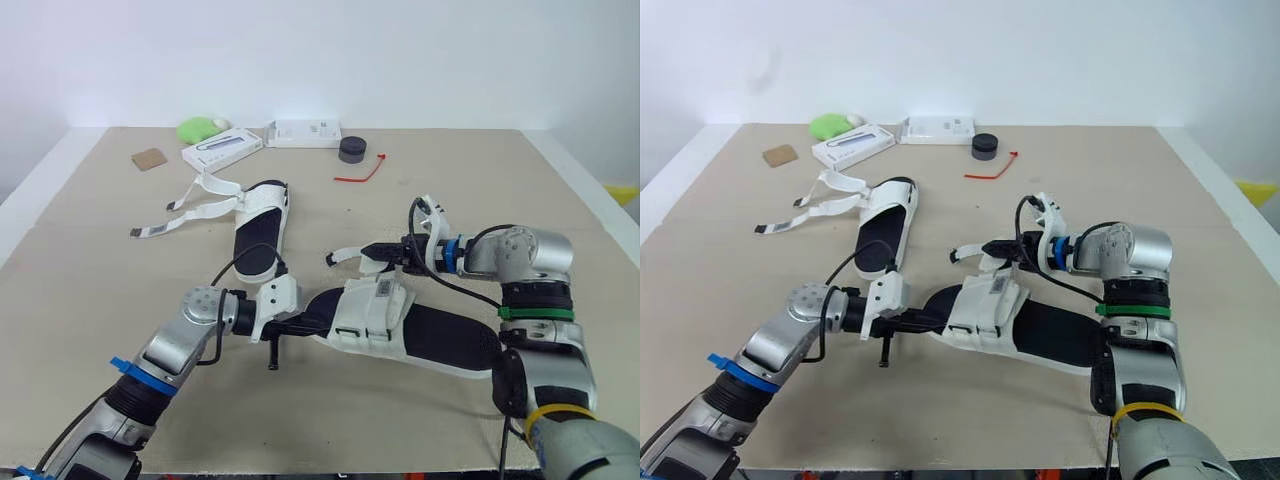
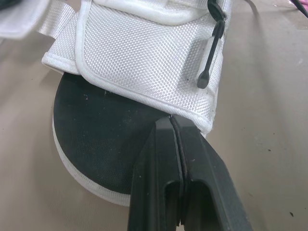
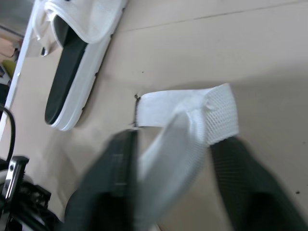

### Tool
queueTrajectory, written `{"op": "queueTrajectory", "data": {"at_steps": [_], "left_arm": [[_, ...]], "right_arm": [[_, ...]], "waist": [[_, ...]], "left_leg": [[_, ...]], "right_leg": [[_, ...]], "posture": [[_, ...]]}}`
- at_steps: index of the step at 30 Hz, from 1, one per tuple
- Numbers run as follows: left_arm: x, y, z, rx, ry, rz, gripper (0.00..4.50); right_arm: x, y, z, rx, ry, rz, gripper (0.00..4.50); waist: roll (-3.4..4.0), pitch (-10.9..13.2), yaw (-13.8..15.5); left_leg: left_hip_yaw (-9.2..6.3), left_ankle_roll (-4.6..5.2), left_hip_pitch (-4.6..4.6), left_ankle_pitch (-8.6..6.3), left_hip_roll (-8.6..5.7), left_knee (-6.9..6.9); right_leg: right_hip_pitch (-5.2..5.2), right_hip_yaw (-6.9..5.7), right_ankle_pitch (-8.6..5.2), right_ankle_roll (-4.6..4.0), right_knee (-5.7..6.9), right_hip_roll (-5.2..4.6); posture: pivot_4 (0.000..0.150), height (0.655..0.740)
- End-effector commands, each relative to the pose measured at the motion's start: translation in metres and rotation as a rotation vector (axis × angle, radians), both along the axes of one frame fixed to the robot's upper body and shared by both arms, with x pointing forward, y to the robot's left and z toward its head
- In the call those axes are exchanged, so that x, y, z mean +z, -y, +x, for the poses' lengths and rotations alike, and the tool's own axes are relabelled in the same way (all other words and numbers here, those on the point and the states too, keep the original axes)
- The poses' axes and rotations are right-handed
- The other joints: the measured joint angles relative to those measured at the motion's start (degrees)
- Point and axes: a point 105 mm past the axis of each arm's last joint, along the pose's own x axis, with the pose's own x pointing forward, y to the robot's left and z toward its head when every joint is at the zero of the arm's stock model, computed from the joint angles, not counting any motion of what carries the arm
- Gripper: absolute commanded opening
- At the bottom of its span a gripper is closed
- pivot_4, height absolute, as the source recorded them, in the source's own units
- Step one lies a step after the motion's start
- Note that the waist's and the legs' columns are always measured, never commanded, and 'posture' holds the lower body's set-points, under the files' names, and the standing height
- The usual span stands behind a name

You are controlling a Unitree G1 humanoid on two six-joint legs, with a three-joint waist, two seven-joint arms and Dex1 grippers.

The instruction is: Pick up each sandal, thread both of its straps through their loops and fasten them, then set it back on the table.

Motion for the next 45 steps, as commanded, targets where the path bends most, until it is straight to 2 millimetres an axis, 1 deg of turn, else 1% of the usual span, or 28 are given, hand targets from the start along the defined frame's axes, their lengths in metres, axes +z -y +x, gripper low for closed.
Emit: {"op": "queueTrajectory", "data": {"at_steps": [1,2,4,9,13,17,26,30,38,41,45], "left_arm": [[-0.023,-0.009,-0.003,0.028,-0.072,0.077,0.0],[-0.023,-0.009,-0.003,0.027,-0.072,0.077,0.0],[-0.024,-0.009,-0.004,0.026,-0.072,0.08,0.0],[-0.024,-0.009,-0.005,0.026,-0.071,0.08,0.0],[-0.024,-0.009,-0.006,0.028,-0.074,0.08,0.0],[-0.025,-0.01,-0.007,0.031,-0.077,0.083,0.0],[-0.025,-0.011,-0.007,0.033,-0.079,0.082,0.0],[-0.025,-0.01,-0.007,0.036,-0.079,0.08,0.0],[-0.026,-0.01,-0.007,0.035,-0.077,0.083,0.0],[-0.026,-0.01,-0.007,0.033,-0.074,0.086,0.0],[-0.027,-0.01,-0.008,0.03,-0.074,0.088,0.0]], "right_arm": [[0.02,0.003,0.001,0.045,0.059,0.041,4.32],[0.021,0.005,0.002,0.043,0.061,0.039,4.42],[0.028,0.006,0.002,0.034,-0.002,0.132,4.42],[0.033,-0.004,-0.005,0.06,-0.148,0.307,4.42],[0.034,-0.009,0.004,0.009,-0.218,0.407,4.42],[0.03,-0.011,0.002,0.011,-0.255,0.402,4.42],[0.027,-0.017,0.014,-0.03,-0.259,0.411,4.42],[0.03,-0.016,0.026,-0.096,-0.233,0.437,4.42],[0.029,-0.014,0.034,-0.139,-0.213,0.43,4.42],[0.033,-0.014,0.025,-0.073,-0.22,0.402,4.42],[0.035,-0.018,-0.008,0.107,-0.276,0.357,4.42]], "waist": [[0.0,0.0,0.0],[0.0,0.0,0.0],[0.01,0.0,-0.15],[0.02,-0.01,-0.19],[0.04,-0.01,-0.25],[0.05,-0.02,-0.26],[0.06,-0.03,-0.42],[0.06,-0.03,-0.88],[0.06,-0.03,-0.96],[0.06,-0.03,-0.96],[0.1,-0.03,-0.93]], "left_leg": [[-0.01,0.0,0.0,0.0,0.0,0.0],[-0.01,0.0,0.0,0.0,0.0,0.0],[0.02,0.0,0.0,0.0,0.0,0.0],[0.01,0.01,-0.01,0.01,0.03,0.0],[0.01,0.01,-0.11,0.01,0.03,0.0],[0.01,0.02,-0.1,0.0,0.01,0.0],[0.05,0.05,-0.11,-0.02,0.03,0.0],[0.06,0.05,-0.12,-0.02,0.03,0.0],[0.07,0.06,-0.13,-0.02,0.01,0.0],[0.08,0.06,-0.14,-0.03,0.01,0.0],[-0.01,0.08,-0.12,-0.03,0.0,0.0]], "right_leg": [[0.0,0.0,0.0,0.0,0.0,0.0],[0.01,0.01,0.0,0.01,0.0,0.0],[0.01,0.02,0.0,0.01,0.0,0.0],[0.01,0.06,0.01,-0.01,0.0,0.07],[0.0,0.1,0.01,0.0,0.0,0.07],[-0.01,0.14,0.02,0.03,-0.01,0.07],[-0.02,0.17,0.02,0.04,-0.02,0.11],[-0.01,0.2,0.02,0.04,-0.02,0.12],[-0.01,0.29,0.0,0.11,-0.03,0.12],[-0.02,0.32,0.01,0.11,-0.02,0.12],[-0.02,0.24,0.0,0.13,-0.04,0.13]], "posture": [[0.15,0.74],[0.15,0.74],[0.15,0.74],[0.15,0.74],[0.15,0.74],[0.15,0.74],[0.15,0.74],[0.15,0.74],[0.15,0.74],[0.15,0.74],[0.15,0.74]]}}
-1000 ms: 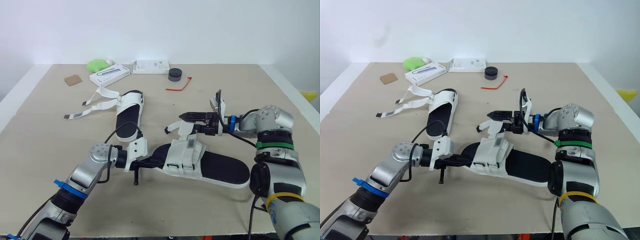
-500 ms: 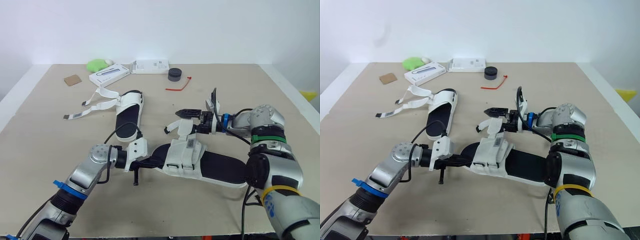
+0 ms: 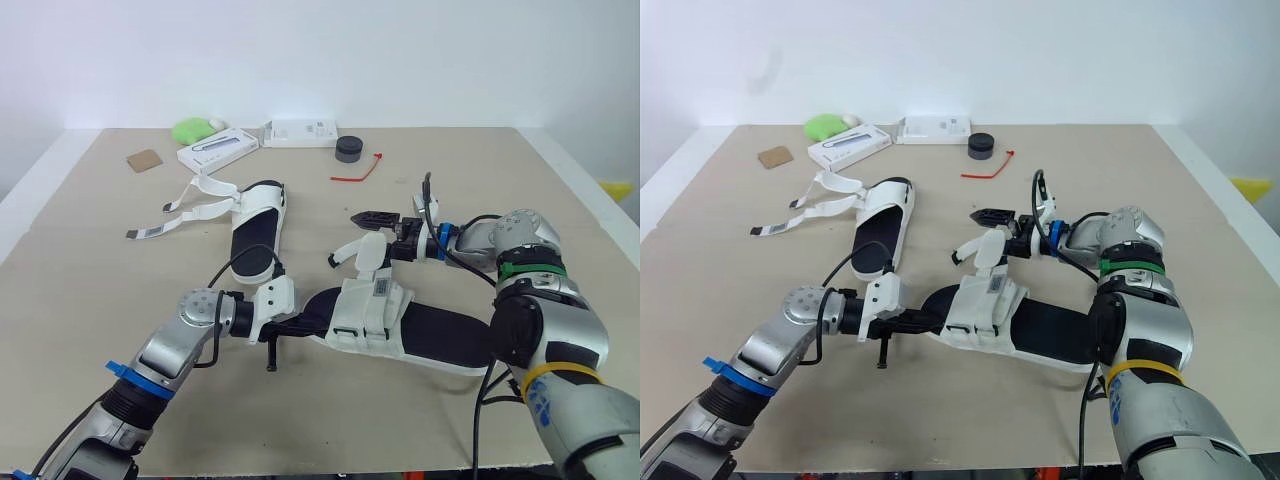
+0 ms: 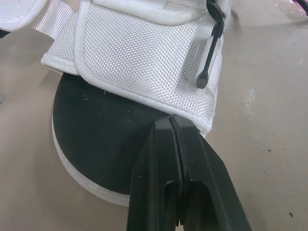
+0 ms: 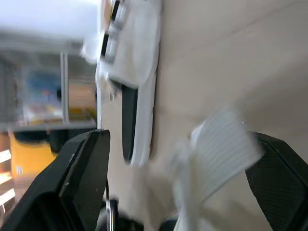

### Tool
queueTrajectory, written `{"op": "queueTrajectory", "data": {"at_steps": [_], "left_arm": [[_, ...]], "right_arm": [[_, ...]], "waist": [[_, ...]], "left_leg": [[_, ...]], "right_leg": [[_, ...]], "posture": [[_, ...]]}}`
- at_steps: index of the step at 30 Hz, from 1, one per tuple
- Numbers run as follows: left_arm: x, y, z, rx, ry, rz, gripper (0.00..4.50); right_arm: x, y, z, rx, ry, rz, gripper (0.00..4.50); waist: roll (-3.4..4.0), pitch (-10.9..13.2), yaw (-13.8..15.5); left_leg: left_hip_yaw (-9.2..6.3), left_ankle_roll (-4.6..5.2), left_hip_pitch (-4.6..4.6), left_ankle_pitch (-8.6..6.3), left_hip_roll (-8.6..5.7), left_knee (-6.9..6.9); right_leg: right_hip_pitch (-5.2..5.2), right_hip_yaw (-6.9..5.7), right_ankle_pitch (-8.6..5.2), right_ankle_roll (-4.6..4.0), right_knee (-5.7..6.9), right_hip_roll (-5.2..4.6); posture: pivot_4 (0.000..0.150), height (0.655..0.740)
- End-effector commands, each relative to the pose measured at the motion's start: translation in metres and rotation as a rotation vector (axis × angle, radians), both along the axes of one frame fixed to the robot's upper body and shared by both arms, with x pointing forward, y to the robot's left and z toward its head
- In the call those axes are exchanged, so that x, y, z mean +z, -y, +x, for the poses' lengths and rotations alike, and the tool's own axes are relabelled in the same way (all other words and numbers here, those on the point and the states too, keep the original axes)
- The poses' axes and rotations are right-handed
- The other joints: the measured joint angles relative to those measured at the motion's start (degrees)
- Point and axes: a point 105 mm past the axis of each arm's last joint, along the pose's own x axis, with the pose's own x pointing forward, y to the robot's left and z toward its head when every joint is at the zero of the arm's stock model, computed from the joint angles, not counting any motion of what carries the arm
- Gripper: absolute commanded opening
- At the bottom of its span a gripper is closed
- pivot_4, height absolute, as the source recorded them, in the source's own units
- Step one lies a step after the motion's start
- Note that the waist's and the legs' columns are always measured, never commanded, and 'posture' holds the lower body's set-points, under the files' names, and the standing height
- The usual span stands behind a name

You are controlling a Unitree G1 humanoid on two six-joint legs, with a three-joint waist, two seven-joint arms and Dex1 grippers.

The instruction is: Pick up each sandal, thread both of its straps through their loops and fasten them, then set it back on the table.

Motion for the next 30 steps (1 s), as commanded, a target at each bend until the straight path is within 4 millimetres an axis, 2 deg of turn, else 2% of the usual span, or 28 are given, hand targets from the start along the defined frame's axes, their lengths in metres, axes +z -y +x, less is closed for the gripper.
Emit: {"op": "queueTrajectory", "data": {"at_steps": [1,5,15,26,30], "left_arm": [[-0.026,-0.009,-0.004,0.027,-0.077,0.087,0.0],[-0.027,-0.008,-0.003,0.02,-0.076,0.088,0.0],[-0.028,-0.01,-0.003,0.022,-0.075,0.094,0.0],[-0.028,-0.009,-0.005,0.022,-0.074,0.092,0.0],[-0.028,-0.008,-0.006,0.02,-0.076,0.09,0.0]], "right_arm": [[0.019,-0.005,-0.021,0.136,0.033,0.04,4.42],[0.019,-0.01,-0.031,0.199,0.039,0.063,4.42],[0.034,-0.011,-0.009,0.087,0.076,0.187,4.42],[0.018,-0.008,0.01,-0.031,0.098,0.112,4.42],[0.019,-0.004,0.019,-0.089,0.122,0.112,4.42]], "waist": [[0.02,-0.01,-0.01],[0.08,-0.05,0.0],[0.09,-0.06,-0.02],[0.1,-0.06,-0.04],[0.11,-0.06,-0.05]], "left_leg": [[-0.01,0.0,0.0,0.0,0.0,0.0],[-0.04,0.07,0.0,-0.04,0.0,0.0],[-0.02,0.07,0.02,-0.03,-0.02,0.01],[-0.02,0.08,0.01,-0.03,-0.04,0.0],[-0.02,0.07,0.0,-0.04,-0.04,0.0]], "right_leg": [[0.0,-0.01,0.0,0.0,0.0,0.0],[0.0,-0.04,0.0,0.0,0.0,-0.01],[0.01,-0.03,0.0,0.01,0.01,-0.03],[0.0,-0.02,0.0,0.01,0.01,-0.06],[0.0,-0.02,0.0,0.01,0.01,-0.06]], "posture": [[0.15,0.74],[0.15,0.74],[0.15,0.74],[0.15,0.74],[0.15,0.74]]}}
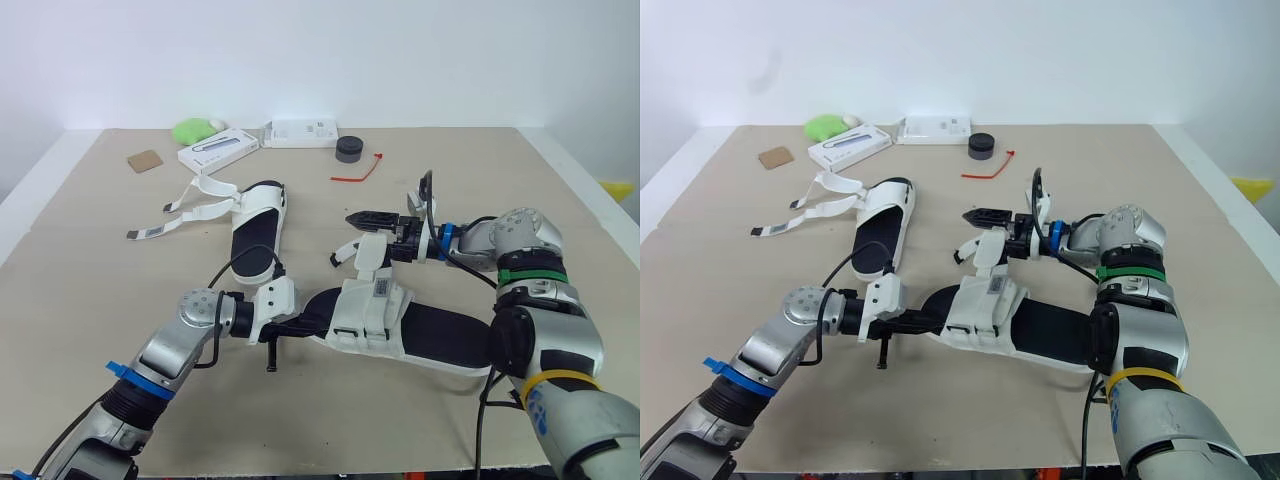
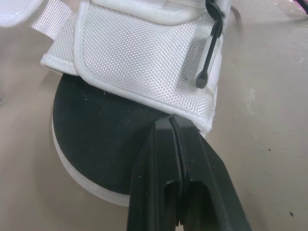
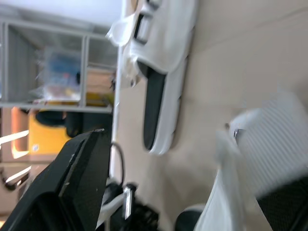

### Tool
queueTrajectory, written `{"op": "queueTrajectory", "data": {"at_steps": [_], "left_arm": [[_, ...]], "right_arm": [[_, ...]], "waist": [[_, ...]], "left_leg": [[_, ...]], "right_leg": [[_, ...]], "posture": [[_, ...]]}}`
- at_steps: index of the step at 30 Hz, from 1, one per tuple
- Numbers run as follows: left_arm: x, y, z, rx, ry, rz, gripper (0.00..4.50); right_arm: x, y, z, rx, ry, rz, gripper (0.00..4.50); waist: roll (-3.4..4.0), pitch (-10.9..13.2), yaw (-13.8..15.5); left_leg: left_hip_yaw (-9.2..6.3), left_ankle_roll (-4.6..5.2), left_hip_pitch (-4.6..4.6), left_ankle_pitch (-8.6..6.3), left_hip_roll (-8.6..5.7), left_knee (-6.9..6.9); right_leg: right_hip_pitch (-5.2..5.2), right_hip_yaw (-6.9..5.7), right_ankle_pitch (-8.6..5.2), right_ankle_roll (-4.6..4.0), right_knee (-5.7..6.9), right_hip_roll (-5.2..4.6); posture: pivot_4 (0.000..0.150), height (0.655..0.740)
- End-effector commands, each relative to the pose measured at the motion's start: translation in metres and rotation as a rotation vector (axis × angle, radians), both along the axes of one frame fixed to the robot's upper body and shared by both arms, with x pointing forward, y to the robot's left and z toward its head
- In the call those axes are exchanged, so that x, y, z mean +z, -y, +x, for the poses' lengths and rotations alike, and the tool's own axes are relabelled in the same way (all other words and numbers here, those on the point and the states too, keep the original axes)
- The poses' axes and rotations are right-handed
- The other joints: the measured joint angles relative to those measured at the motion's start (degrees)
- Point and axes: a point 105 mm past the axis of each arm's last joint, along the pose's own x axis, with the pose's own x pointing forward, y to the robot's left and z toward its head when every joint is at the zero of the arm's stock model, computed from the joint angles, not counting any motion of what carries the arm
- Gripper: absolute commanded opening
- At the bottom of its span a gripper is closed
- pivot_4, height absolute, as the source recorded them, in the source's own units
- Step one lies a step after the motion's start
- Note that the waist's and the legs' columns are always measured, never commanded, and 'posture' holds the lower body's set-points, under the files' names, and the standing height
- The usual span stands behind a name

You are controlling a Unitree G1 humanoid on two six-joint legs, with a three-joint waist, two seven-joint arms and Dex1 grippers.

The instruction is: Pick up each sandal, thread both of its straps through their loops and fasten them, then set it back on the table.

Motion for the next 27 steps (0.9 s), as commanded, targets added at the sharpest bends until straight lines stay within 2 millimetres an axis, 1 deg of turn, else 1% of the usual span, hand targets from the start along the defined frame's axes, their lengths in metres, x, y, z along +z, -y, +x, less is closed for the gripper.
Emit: {"op": "queueTrajectory", "data": {"at_steps": [1,5,11,15,21,24,26,27], "left_arm": [[-0.028,-0.008,-0.006,0.021,-0.08,0.091,0.0],[-0.028,-0.008,-0.006,0.018,-0.081,0.093,0.0],[-0.028,-0.008,-0.007,0.014,-0.081,0.093,0.0],[-0.028,-0.008,-0.006,0.012,-0.078,0.096,0.0],[-0.028,-0.007,-0.005,0.01,-0.079,0.096,0.0],[-0.028,-0.007,-0.006,0.01,-0.081,0.096,0.0],[-0.028,-0.007,-0.005,0.011,-0.08,0.096,0.0],[-0.028,-0.007,-0.005,0.011,-0.08,0.096,0.0]], "right_arm": [[0.019,0.004,0.011,-0.059,0.074,0.032,4.42],[0.023,0.009,0.017,-0.1,0.094,0.029,4.42],[0.021,0.011,0.018,-0.104,0.103,0.01,4.42],[0.025,0.015,0.024,-0.138,0.142,0.008,4.42],[0.027,0.018,0.028,-0.162,0.167,0.001,4.42],[0.027,0.019,0.029,-0.166,0.183,-0.008,3.66],[0.027,0.02,0.03,-0.174,0.194,-0.019,2.74],[0.027,0.02,0.031,-0.178,0.197,-0.023,2.1]], "waist": [[0.0,0.0,0.0],[0.0,0.0,0.0],[0.0,0.0,-0.01],[0.0,0.0,-0.01],[0.0,0.0,-0.01],[0.0,0.0,-0.01],[0.0,0.0,-0.01],[0.0,0.0,-0.01]], "left_leg": [[0.0,0.0,0.0,0.0,0.0,0.0],[0.0,0.01,-0.01,0.0,0.0,0.0],[0.0,0.01,0.0,0.0,0.0,0.0],[0.01,0.01,0.0,0.0,0.0,0.0],[0.01,0.01,0.0,0.0,-0.01,0.0],[0.02,0.01,0.0,0.0,-0.02,0.0],[0.03,0.01,0.0,0.0,-0.02,0.0],[0.03,0.01,0.0,0.0,-0.02,0.0]], "right_leg": [[0.0,0.0,0.0,0.0,0.0,0.0],[0.0,0.0,0.0,0.0,0.0,-0.01],[0.01,0.01,0.0,0.0,0.0,0.0],[0.01,0.02,0.0,0.0,-0.01,0.0],[0.01,0.03,0.0,0.01,-0.01,0.0],[0.01,0.04,0.01,0.01,-0.01,0.0],[0.01,0.05,0.01,0.02,-0.01,0.0],[0.01,0.05,0.01,0.02,-0.01,0.0]], "posture": [[0.15,0.74],[0.15,0.74],[0.15,0.74],[0.15,0.74],[0.15,0.74],[0.15,0.74],[0.15,0.74],[0.15,0.74]]}}
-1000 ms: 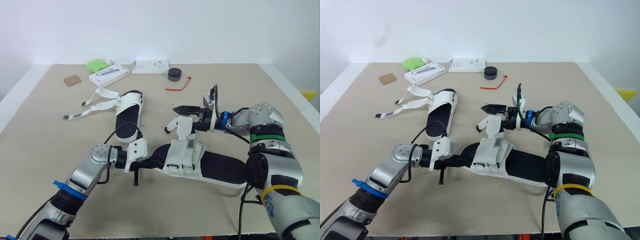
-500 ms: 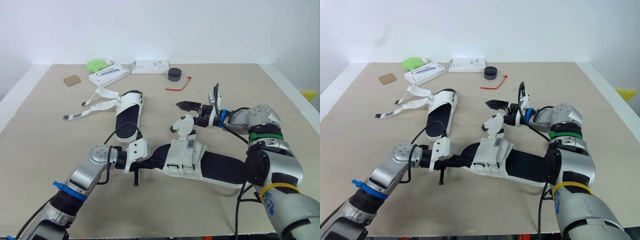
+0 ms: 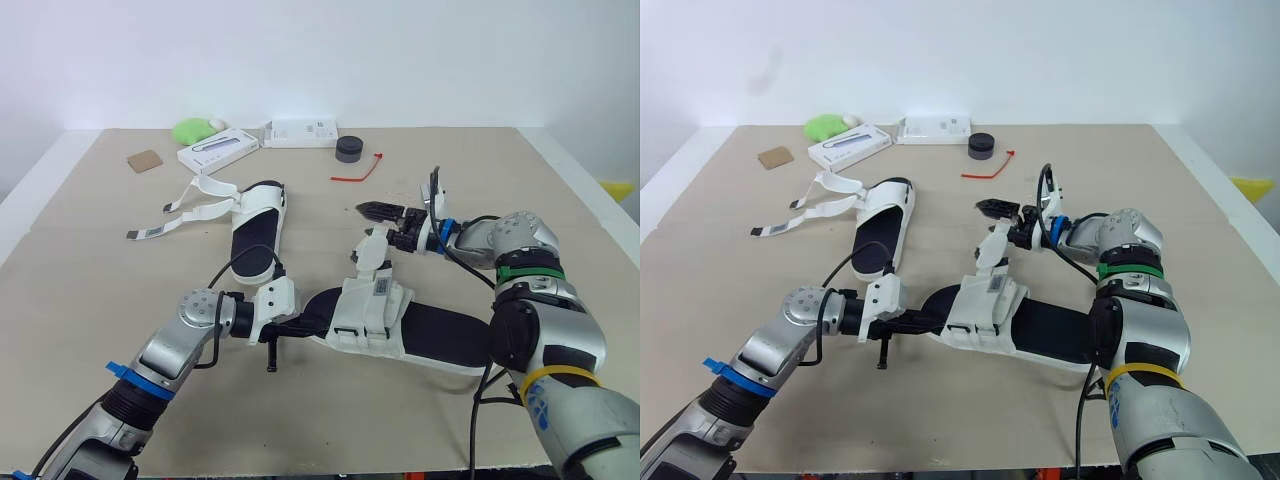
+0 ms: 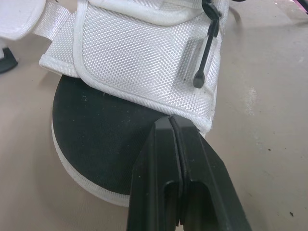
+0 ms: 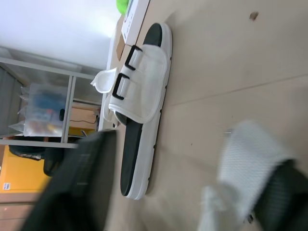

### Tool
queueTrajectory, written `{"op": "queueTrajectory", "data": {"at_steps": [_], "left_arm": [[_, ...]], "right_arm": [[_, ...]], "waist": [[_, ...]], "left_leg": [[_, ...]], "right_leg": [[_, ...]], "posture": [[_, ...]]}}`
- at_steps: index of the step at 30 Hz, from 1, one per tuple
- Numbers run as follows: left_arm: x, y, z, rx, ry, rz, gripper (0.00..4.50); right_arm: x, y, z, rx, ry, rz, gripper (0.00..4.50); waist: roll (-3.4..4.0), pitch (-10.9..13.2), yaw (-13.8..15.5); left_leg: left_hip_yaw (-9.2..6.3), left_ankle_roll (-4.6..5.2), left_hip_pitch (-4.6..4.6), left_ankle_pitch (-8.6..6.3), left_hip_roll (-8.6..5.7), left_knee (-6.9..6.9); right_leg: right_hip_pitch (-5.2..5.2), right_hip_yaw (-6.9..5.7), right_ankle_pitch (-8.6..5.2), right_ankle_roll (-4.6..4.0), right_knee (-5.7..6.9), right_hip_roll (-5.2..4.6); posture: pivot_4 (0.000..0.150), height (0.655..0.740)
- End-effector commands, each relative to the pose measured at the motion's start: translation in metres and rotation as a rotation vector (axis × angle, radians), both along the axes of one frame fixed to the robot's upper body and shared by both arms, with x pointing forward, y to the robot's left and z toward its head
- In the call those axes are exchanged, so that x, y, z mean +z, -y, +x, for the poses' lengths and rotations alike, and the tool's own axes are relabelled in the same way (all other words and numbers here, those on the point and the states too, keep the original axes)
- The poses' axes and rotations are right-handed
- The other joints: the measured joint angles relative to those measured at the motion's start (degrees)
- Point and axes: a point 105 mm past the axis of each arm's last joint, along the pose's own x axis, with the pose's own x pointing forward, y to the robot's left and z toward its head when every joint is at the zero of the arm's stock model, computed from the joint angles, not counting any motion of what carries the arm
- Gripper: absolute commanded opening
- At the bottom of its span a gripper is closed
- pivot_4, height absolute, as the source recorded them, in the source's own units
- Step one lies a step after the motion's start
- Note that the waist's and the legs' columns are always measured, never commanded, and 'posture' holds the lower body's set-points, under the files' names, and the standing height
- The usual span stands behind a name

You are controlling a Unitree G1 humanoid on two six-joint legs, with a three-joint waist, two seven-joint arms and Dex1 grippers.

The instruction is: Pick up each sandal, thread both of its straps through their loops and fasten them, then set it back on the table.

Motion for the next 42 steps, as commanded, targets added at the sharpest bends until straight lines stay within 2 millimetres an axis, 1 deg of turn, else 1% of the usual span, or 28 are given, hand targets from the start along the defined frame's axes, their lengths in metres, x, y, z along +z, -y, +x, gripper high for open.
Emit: {"op": "queueTrajectory", "data": {"at_steps": [1,2,3,4,5,6,9,11,13,15,18,19,21,23,24,25,26,28,29,31,32,34,35,37,39,42], "left_arm": [[-0.028,-0.007,-0.005,0.011,-0.081,0.095,0.0],[-0.028,-0.007,-0.005,0.012,-0.081,0.095,0.0],[-0.028,-0.007,-0.005,0.012,-0.08,0.095,0.0],[-0.028,-0.007,-0.004,0.012,-0.08,0.095,0.0],[-0.028,-0.007,-0.004,0.012,-0.08,0.095,0.0],[-0.028,-0.007,-0.005,0.012,-0.08,0.094,0.0],[-0.028,-0.007,-0.005,0.011,-0.081,0.093,0.0],[-0.028,-0.007,-0.005,0.011,-0.082,0.093,0.0],[-0.028,-0.007,-0.005,0.01,-0.082,0.093,0.0],[-0.028,-0.007,-0.005,0.01,-0.081,0.093,0.0],[-0.029,-0.007,-0.005,0.01,-0.082,0.094,0.0],[-0.028,-0.007,-0.006,0.01,-0.081,0.094,0.0],[-0.028,-0.007,-0.006,0.01,-0.082,0.093,0.0],[-0.028,-0.007,-0.006,0.009,-0.082,0.092,0.0],[-0.028,-0.007,-0.005,0.008,-0.08,0.093,0.0],[-0.028,-0.006,-0.005,0.008,-0.081,0.09,0.0],[-0.027,-0.006,-0.004,0.008,-0.081,0.089,0.0],[-0.026,-0.005,-0.004,0.007,-0.081,0.086,0.0],[-0.026,-0.005,-0.004,0.006,-0.081,0.085,0.0],[-0.025,-0.004,-0.003,0.004,-0.08,0.082,0.0],[-0.024,-0.003,-0.003,0.002,-0.08,0.079,0.0],[-0.022,-0.002,-0.003,0.002,-0.081,0.072,0.0],[-0.021,-0.002,-0.003,0.003,-0.083,0.067,0.0],[-0.02,-0.002,-0.002,0.007,-0.084,0.065,0.0],[-0.02,-0.003,-0.002,0.009,-0.086,0.065,0.0],[-0.02,-0.003,-0.002,0.01,-0.088,0.066,0.0]], "right_arm": [[0.025,0.006,0.007,-0.027,0.104,-0.007,1.81],[0.025,0.007,0.008,-0.03,0.107,-0.009,1.55],[0.025,0.007,0.008,-0.031,0.109,-0.011,1.0],[0.025,0.007,0.008,-0.031,0.114,-0.015,0.68],[0.026,0.008,0.009,-0.034,0.126,-0.017,0.24],[0.028,0.009,0.01,-0.038,0.141,-0.022,0.05],[0.033,0.012,0.013,-0.047,0.203,-0.054,0.05],[0.039,0.009,0.013,-0.016,0.305,-0.122,0.05],[0.046,0.002,0.01,0.053,0.434,-0.21,0.05],[0.049,-0.01,-0.001,0.175,0.661,-0.375,0.05],[0.05,-0.025,-0.023,0.34,0.985,-0.57,0.05],[0.048,-0.029,-0.032,0.391,1.102,-0.638,0.05],[0.049,-0.036,-0.051,0.474,1.405,-0.782,0.05],[0.047,-0.039,-0.064,0.535,1.6,-0.857,0.05],[0.046,-0.044,-0.08,0.62,1.834,-0.947,0.05],[0.045,-0.049,-0.094,0.677,2.02,-0.986,0.05],[0.044,-0.052,-0.103,0.714,2.147,-1.003,0.05],[0.041,-0.055,-0.112,0.757,2.33,-1.043,0.05],[0.036,-0.056,-0.115,0.805,2.401,-1.073,0.05],[0.03,-0.059,-0.119,0.865,2.514,-1.088,0.05],[0.021,-0.059,-0.122,0.938,2.562,-1.099,0.05],[0.009,-0.06,-0.126,1.026,2.603,-1.11,0.05],[0.004,-0.061,-0.129,1.043,2.62,-1.087,0.05],[-0.004,-0.059,-0.129,1.088,2.608,-1.088,0.05],[-0.01,-0.055,-0.125,1.132,2.555,-1.125,0.05],[-0.014,-0.051,-0.121,1.162,2.507,-1.15,0.05]], "waist": [[0.0,0.0,0.0],[0.0,0.0,0.0],[0.0,0.0,0.0],[0.0,0.0,0.0],[0.0,0.0,0.0],[0.0,0.0,0.0],[0.0,0.0,-0.01],[0.0,0.0,-0.01],[0.02,0.01,-0.02],[0.03,0.02,0.01],[0.05,0.02,0.04],[0.06,0.01,0.05],[0.07,0.01,0.1],[0.06,0.01,0.07],[0.06,0.01,0.08],[0.07,0.02,0.07],[0.07,0.02,0.05],[0.06,0.02,0.02],[0.05,0.03,0.02],[0.02,0.05,0.01],[0.02,0.05,0.02],[-0.01,0.04,0.03],[-0.02,0.03,0.02],[-0.03,0.03,0.02],[-0.04,0.03,0.02],[-0.05,0.02,0.02]], "left_leg": [[0.0,0.0,0.0,0.0,0.0,0.0],[0.0,0.0,0.0,0.0,0.0,0.0],[0.0,0.0,0.0,0.0,0.0,0.0],[0.0,0.0,0.0,0.0,0.0,0.0],[0.0,0.0,0.0,0.0,0.0,0.0],[0.0,0.0,0.0,0.0,0.0,0.0],[0.01,0.0,0.0,0.0,-0.01,0.0],[0.01,0.0,0.01,0.0,-0.01,0.0],[0.03,0.0,0.02,0.0,-0.02,0.0],[0.03,0.0,0.02,0.0,-0.03,0.01],[-0.04,-0.01,0.01,0.0,-0.04,0.01],[-0.06,-0.02,0.01,0.0,-0.04,0.01],[-0.12,-0.05,0.0,-0.02,-0.05,0.0],[-0.12,-0.1,0.03,-0.05,-0.06,0.0],[-0.1,-0.11,0.04,-0.04,-0.06,0.0],[-0.04,-0.14,0.07,-0.02,-0.1,0.0],[-0.03,-0.14,0.1,-0.02,-0.11,0.0],[0.06,-0.14,0.2,-0.02,-0.11,0.0],[0.07,-0.14,0.28,-0.02,-0.11,0.0],[0.17,-0.14,0.46,-0.02,-0.11,0.0],[0.24,-0.14,0.55,-0.02,-0.1,0.0],[0.36,-0.14,0.68,-0.02,-0.1,0.0],[0.39,-0.13,0.76,-0.02,-0.1,0.0],[0.48,-0.13,0.81,-0.02,-0.1,0.0],[0.54,-0.13,0.86,-0.02,-0.11,0.0],[0.67,-0.11,0.91,-0.01,-0.12,0.0]], "right_leg": [[0.0,0.0,0.0,0.0,0.0,0.0],[0.0,0.0,0.0,0.0,0.0,0.0],[0.0,0.0,0.0,0.0,0.0,0.0],[0.0,0.0,0.0,0.0,0.0,0.0],[0.0,0.0,0.0,0.0,0.0,0.0],[0.0,0.0,0.0,0.0,0.0,0.0],[0.0,0.01,0.0,0.0,0.0,0.0],[0.0,0.01,0.01,0.01,0.0,0.0],[0.0,0.03,0.02,0.03,0.0,-0.01],[-0.01,0.03,0.03,0.05,0.01,-0.01],[-0.01,-0.05,0.01,0.09,0.01,-0.04],[-0.02,-0.07,0.0,0.1,0.02,-0.05],[-0.02,-0.13,-0.01,0.11,0.01,-0.08],[-0.01,-0.16,-0.01,0.11,0.01,-0.11],[0.0,-0.15,-0.01,0.1,0.01,-0.12],[-0.01,-0.15,-0.01,0.11,0.01,-0.18],[0.02,-0.15,-0.02,0.13,0.01,-0.19],[0.06,-0.1,-0.05,0.17,0.01,-0.19],[0.13,-0.09,-0.05,0.16,0.01,-0.19],[0.24,-0.02,-0.05,0.15,0.02,-0.21],[0.29,0.02,-0.06,0.14,0.02,-0.21],[0.38,0.12,-0.09,0.1,0.02,-0.21],[0.45,0.16,-0.11,0.1,0.03,-0.21],[0.46,0.26,-0.11,0.1,0.04,-0.2],[0.5,0.33,-0.11,0.1,0.05,-0.2],[0.51,0.47,-0.17,0.0,0.05,-0.2]], "posture": [[0.15,0.74],[0.15,0.74],[0.15,0.74],[0.15,0.74],[0.15,0.74],[0.15,0.74],[0.15,0.74],[0.15,0.74],[0.15,0.74],[0.15,0.74],[0.15,0.74],[0.15,0.74],[0.15,0.74],[0.15,0.74],[0.15,0.74],[0.15,0.74],[0.15,0.74],[0.15,0.74],[0.15,0.74],[0.15,0.74],[0.15,0.74],[0.15,0.74],[0.15,0.74],[0.15,0.74],[0.15,0.74],[0.15,0.74]]}}
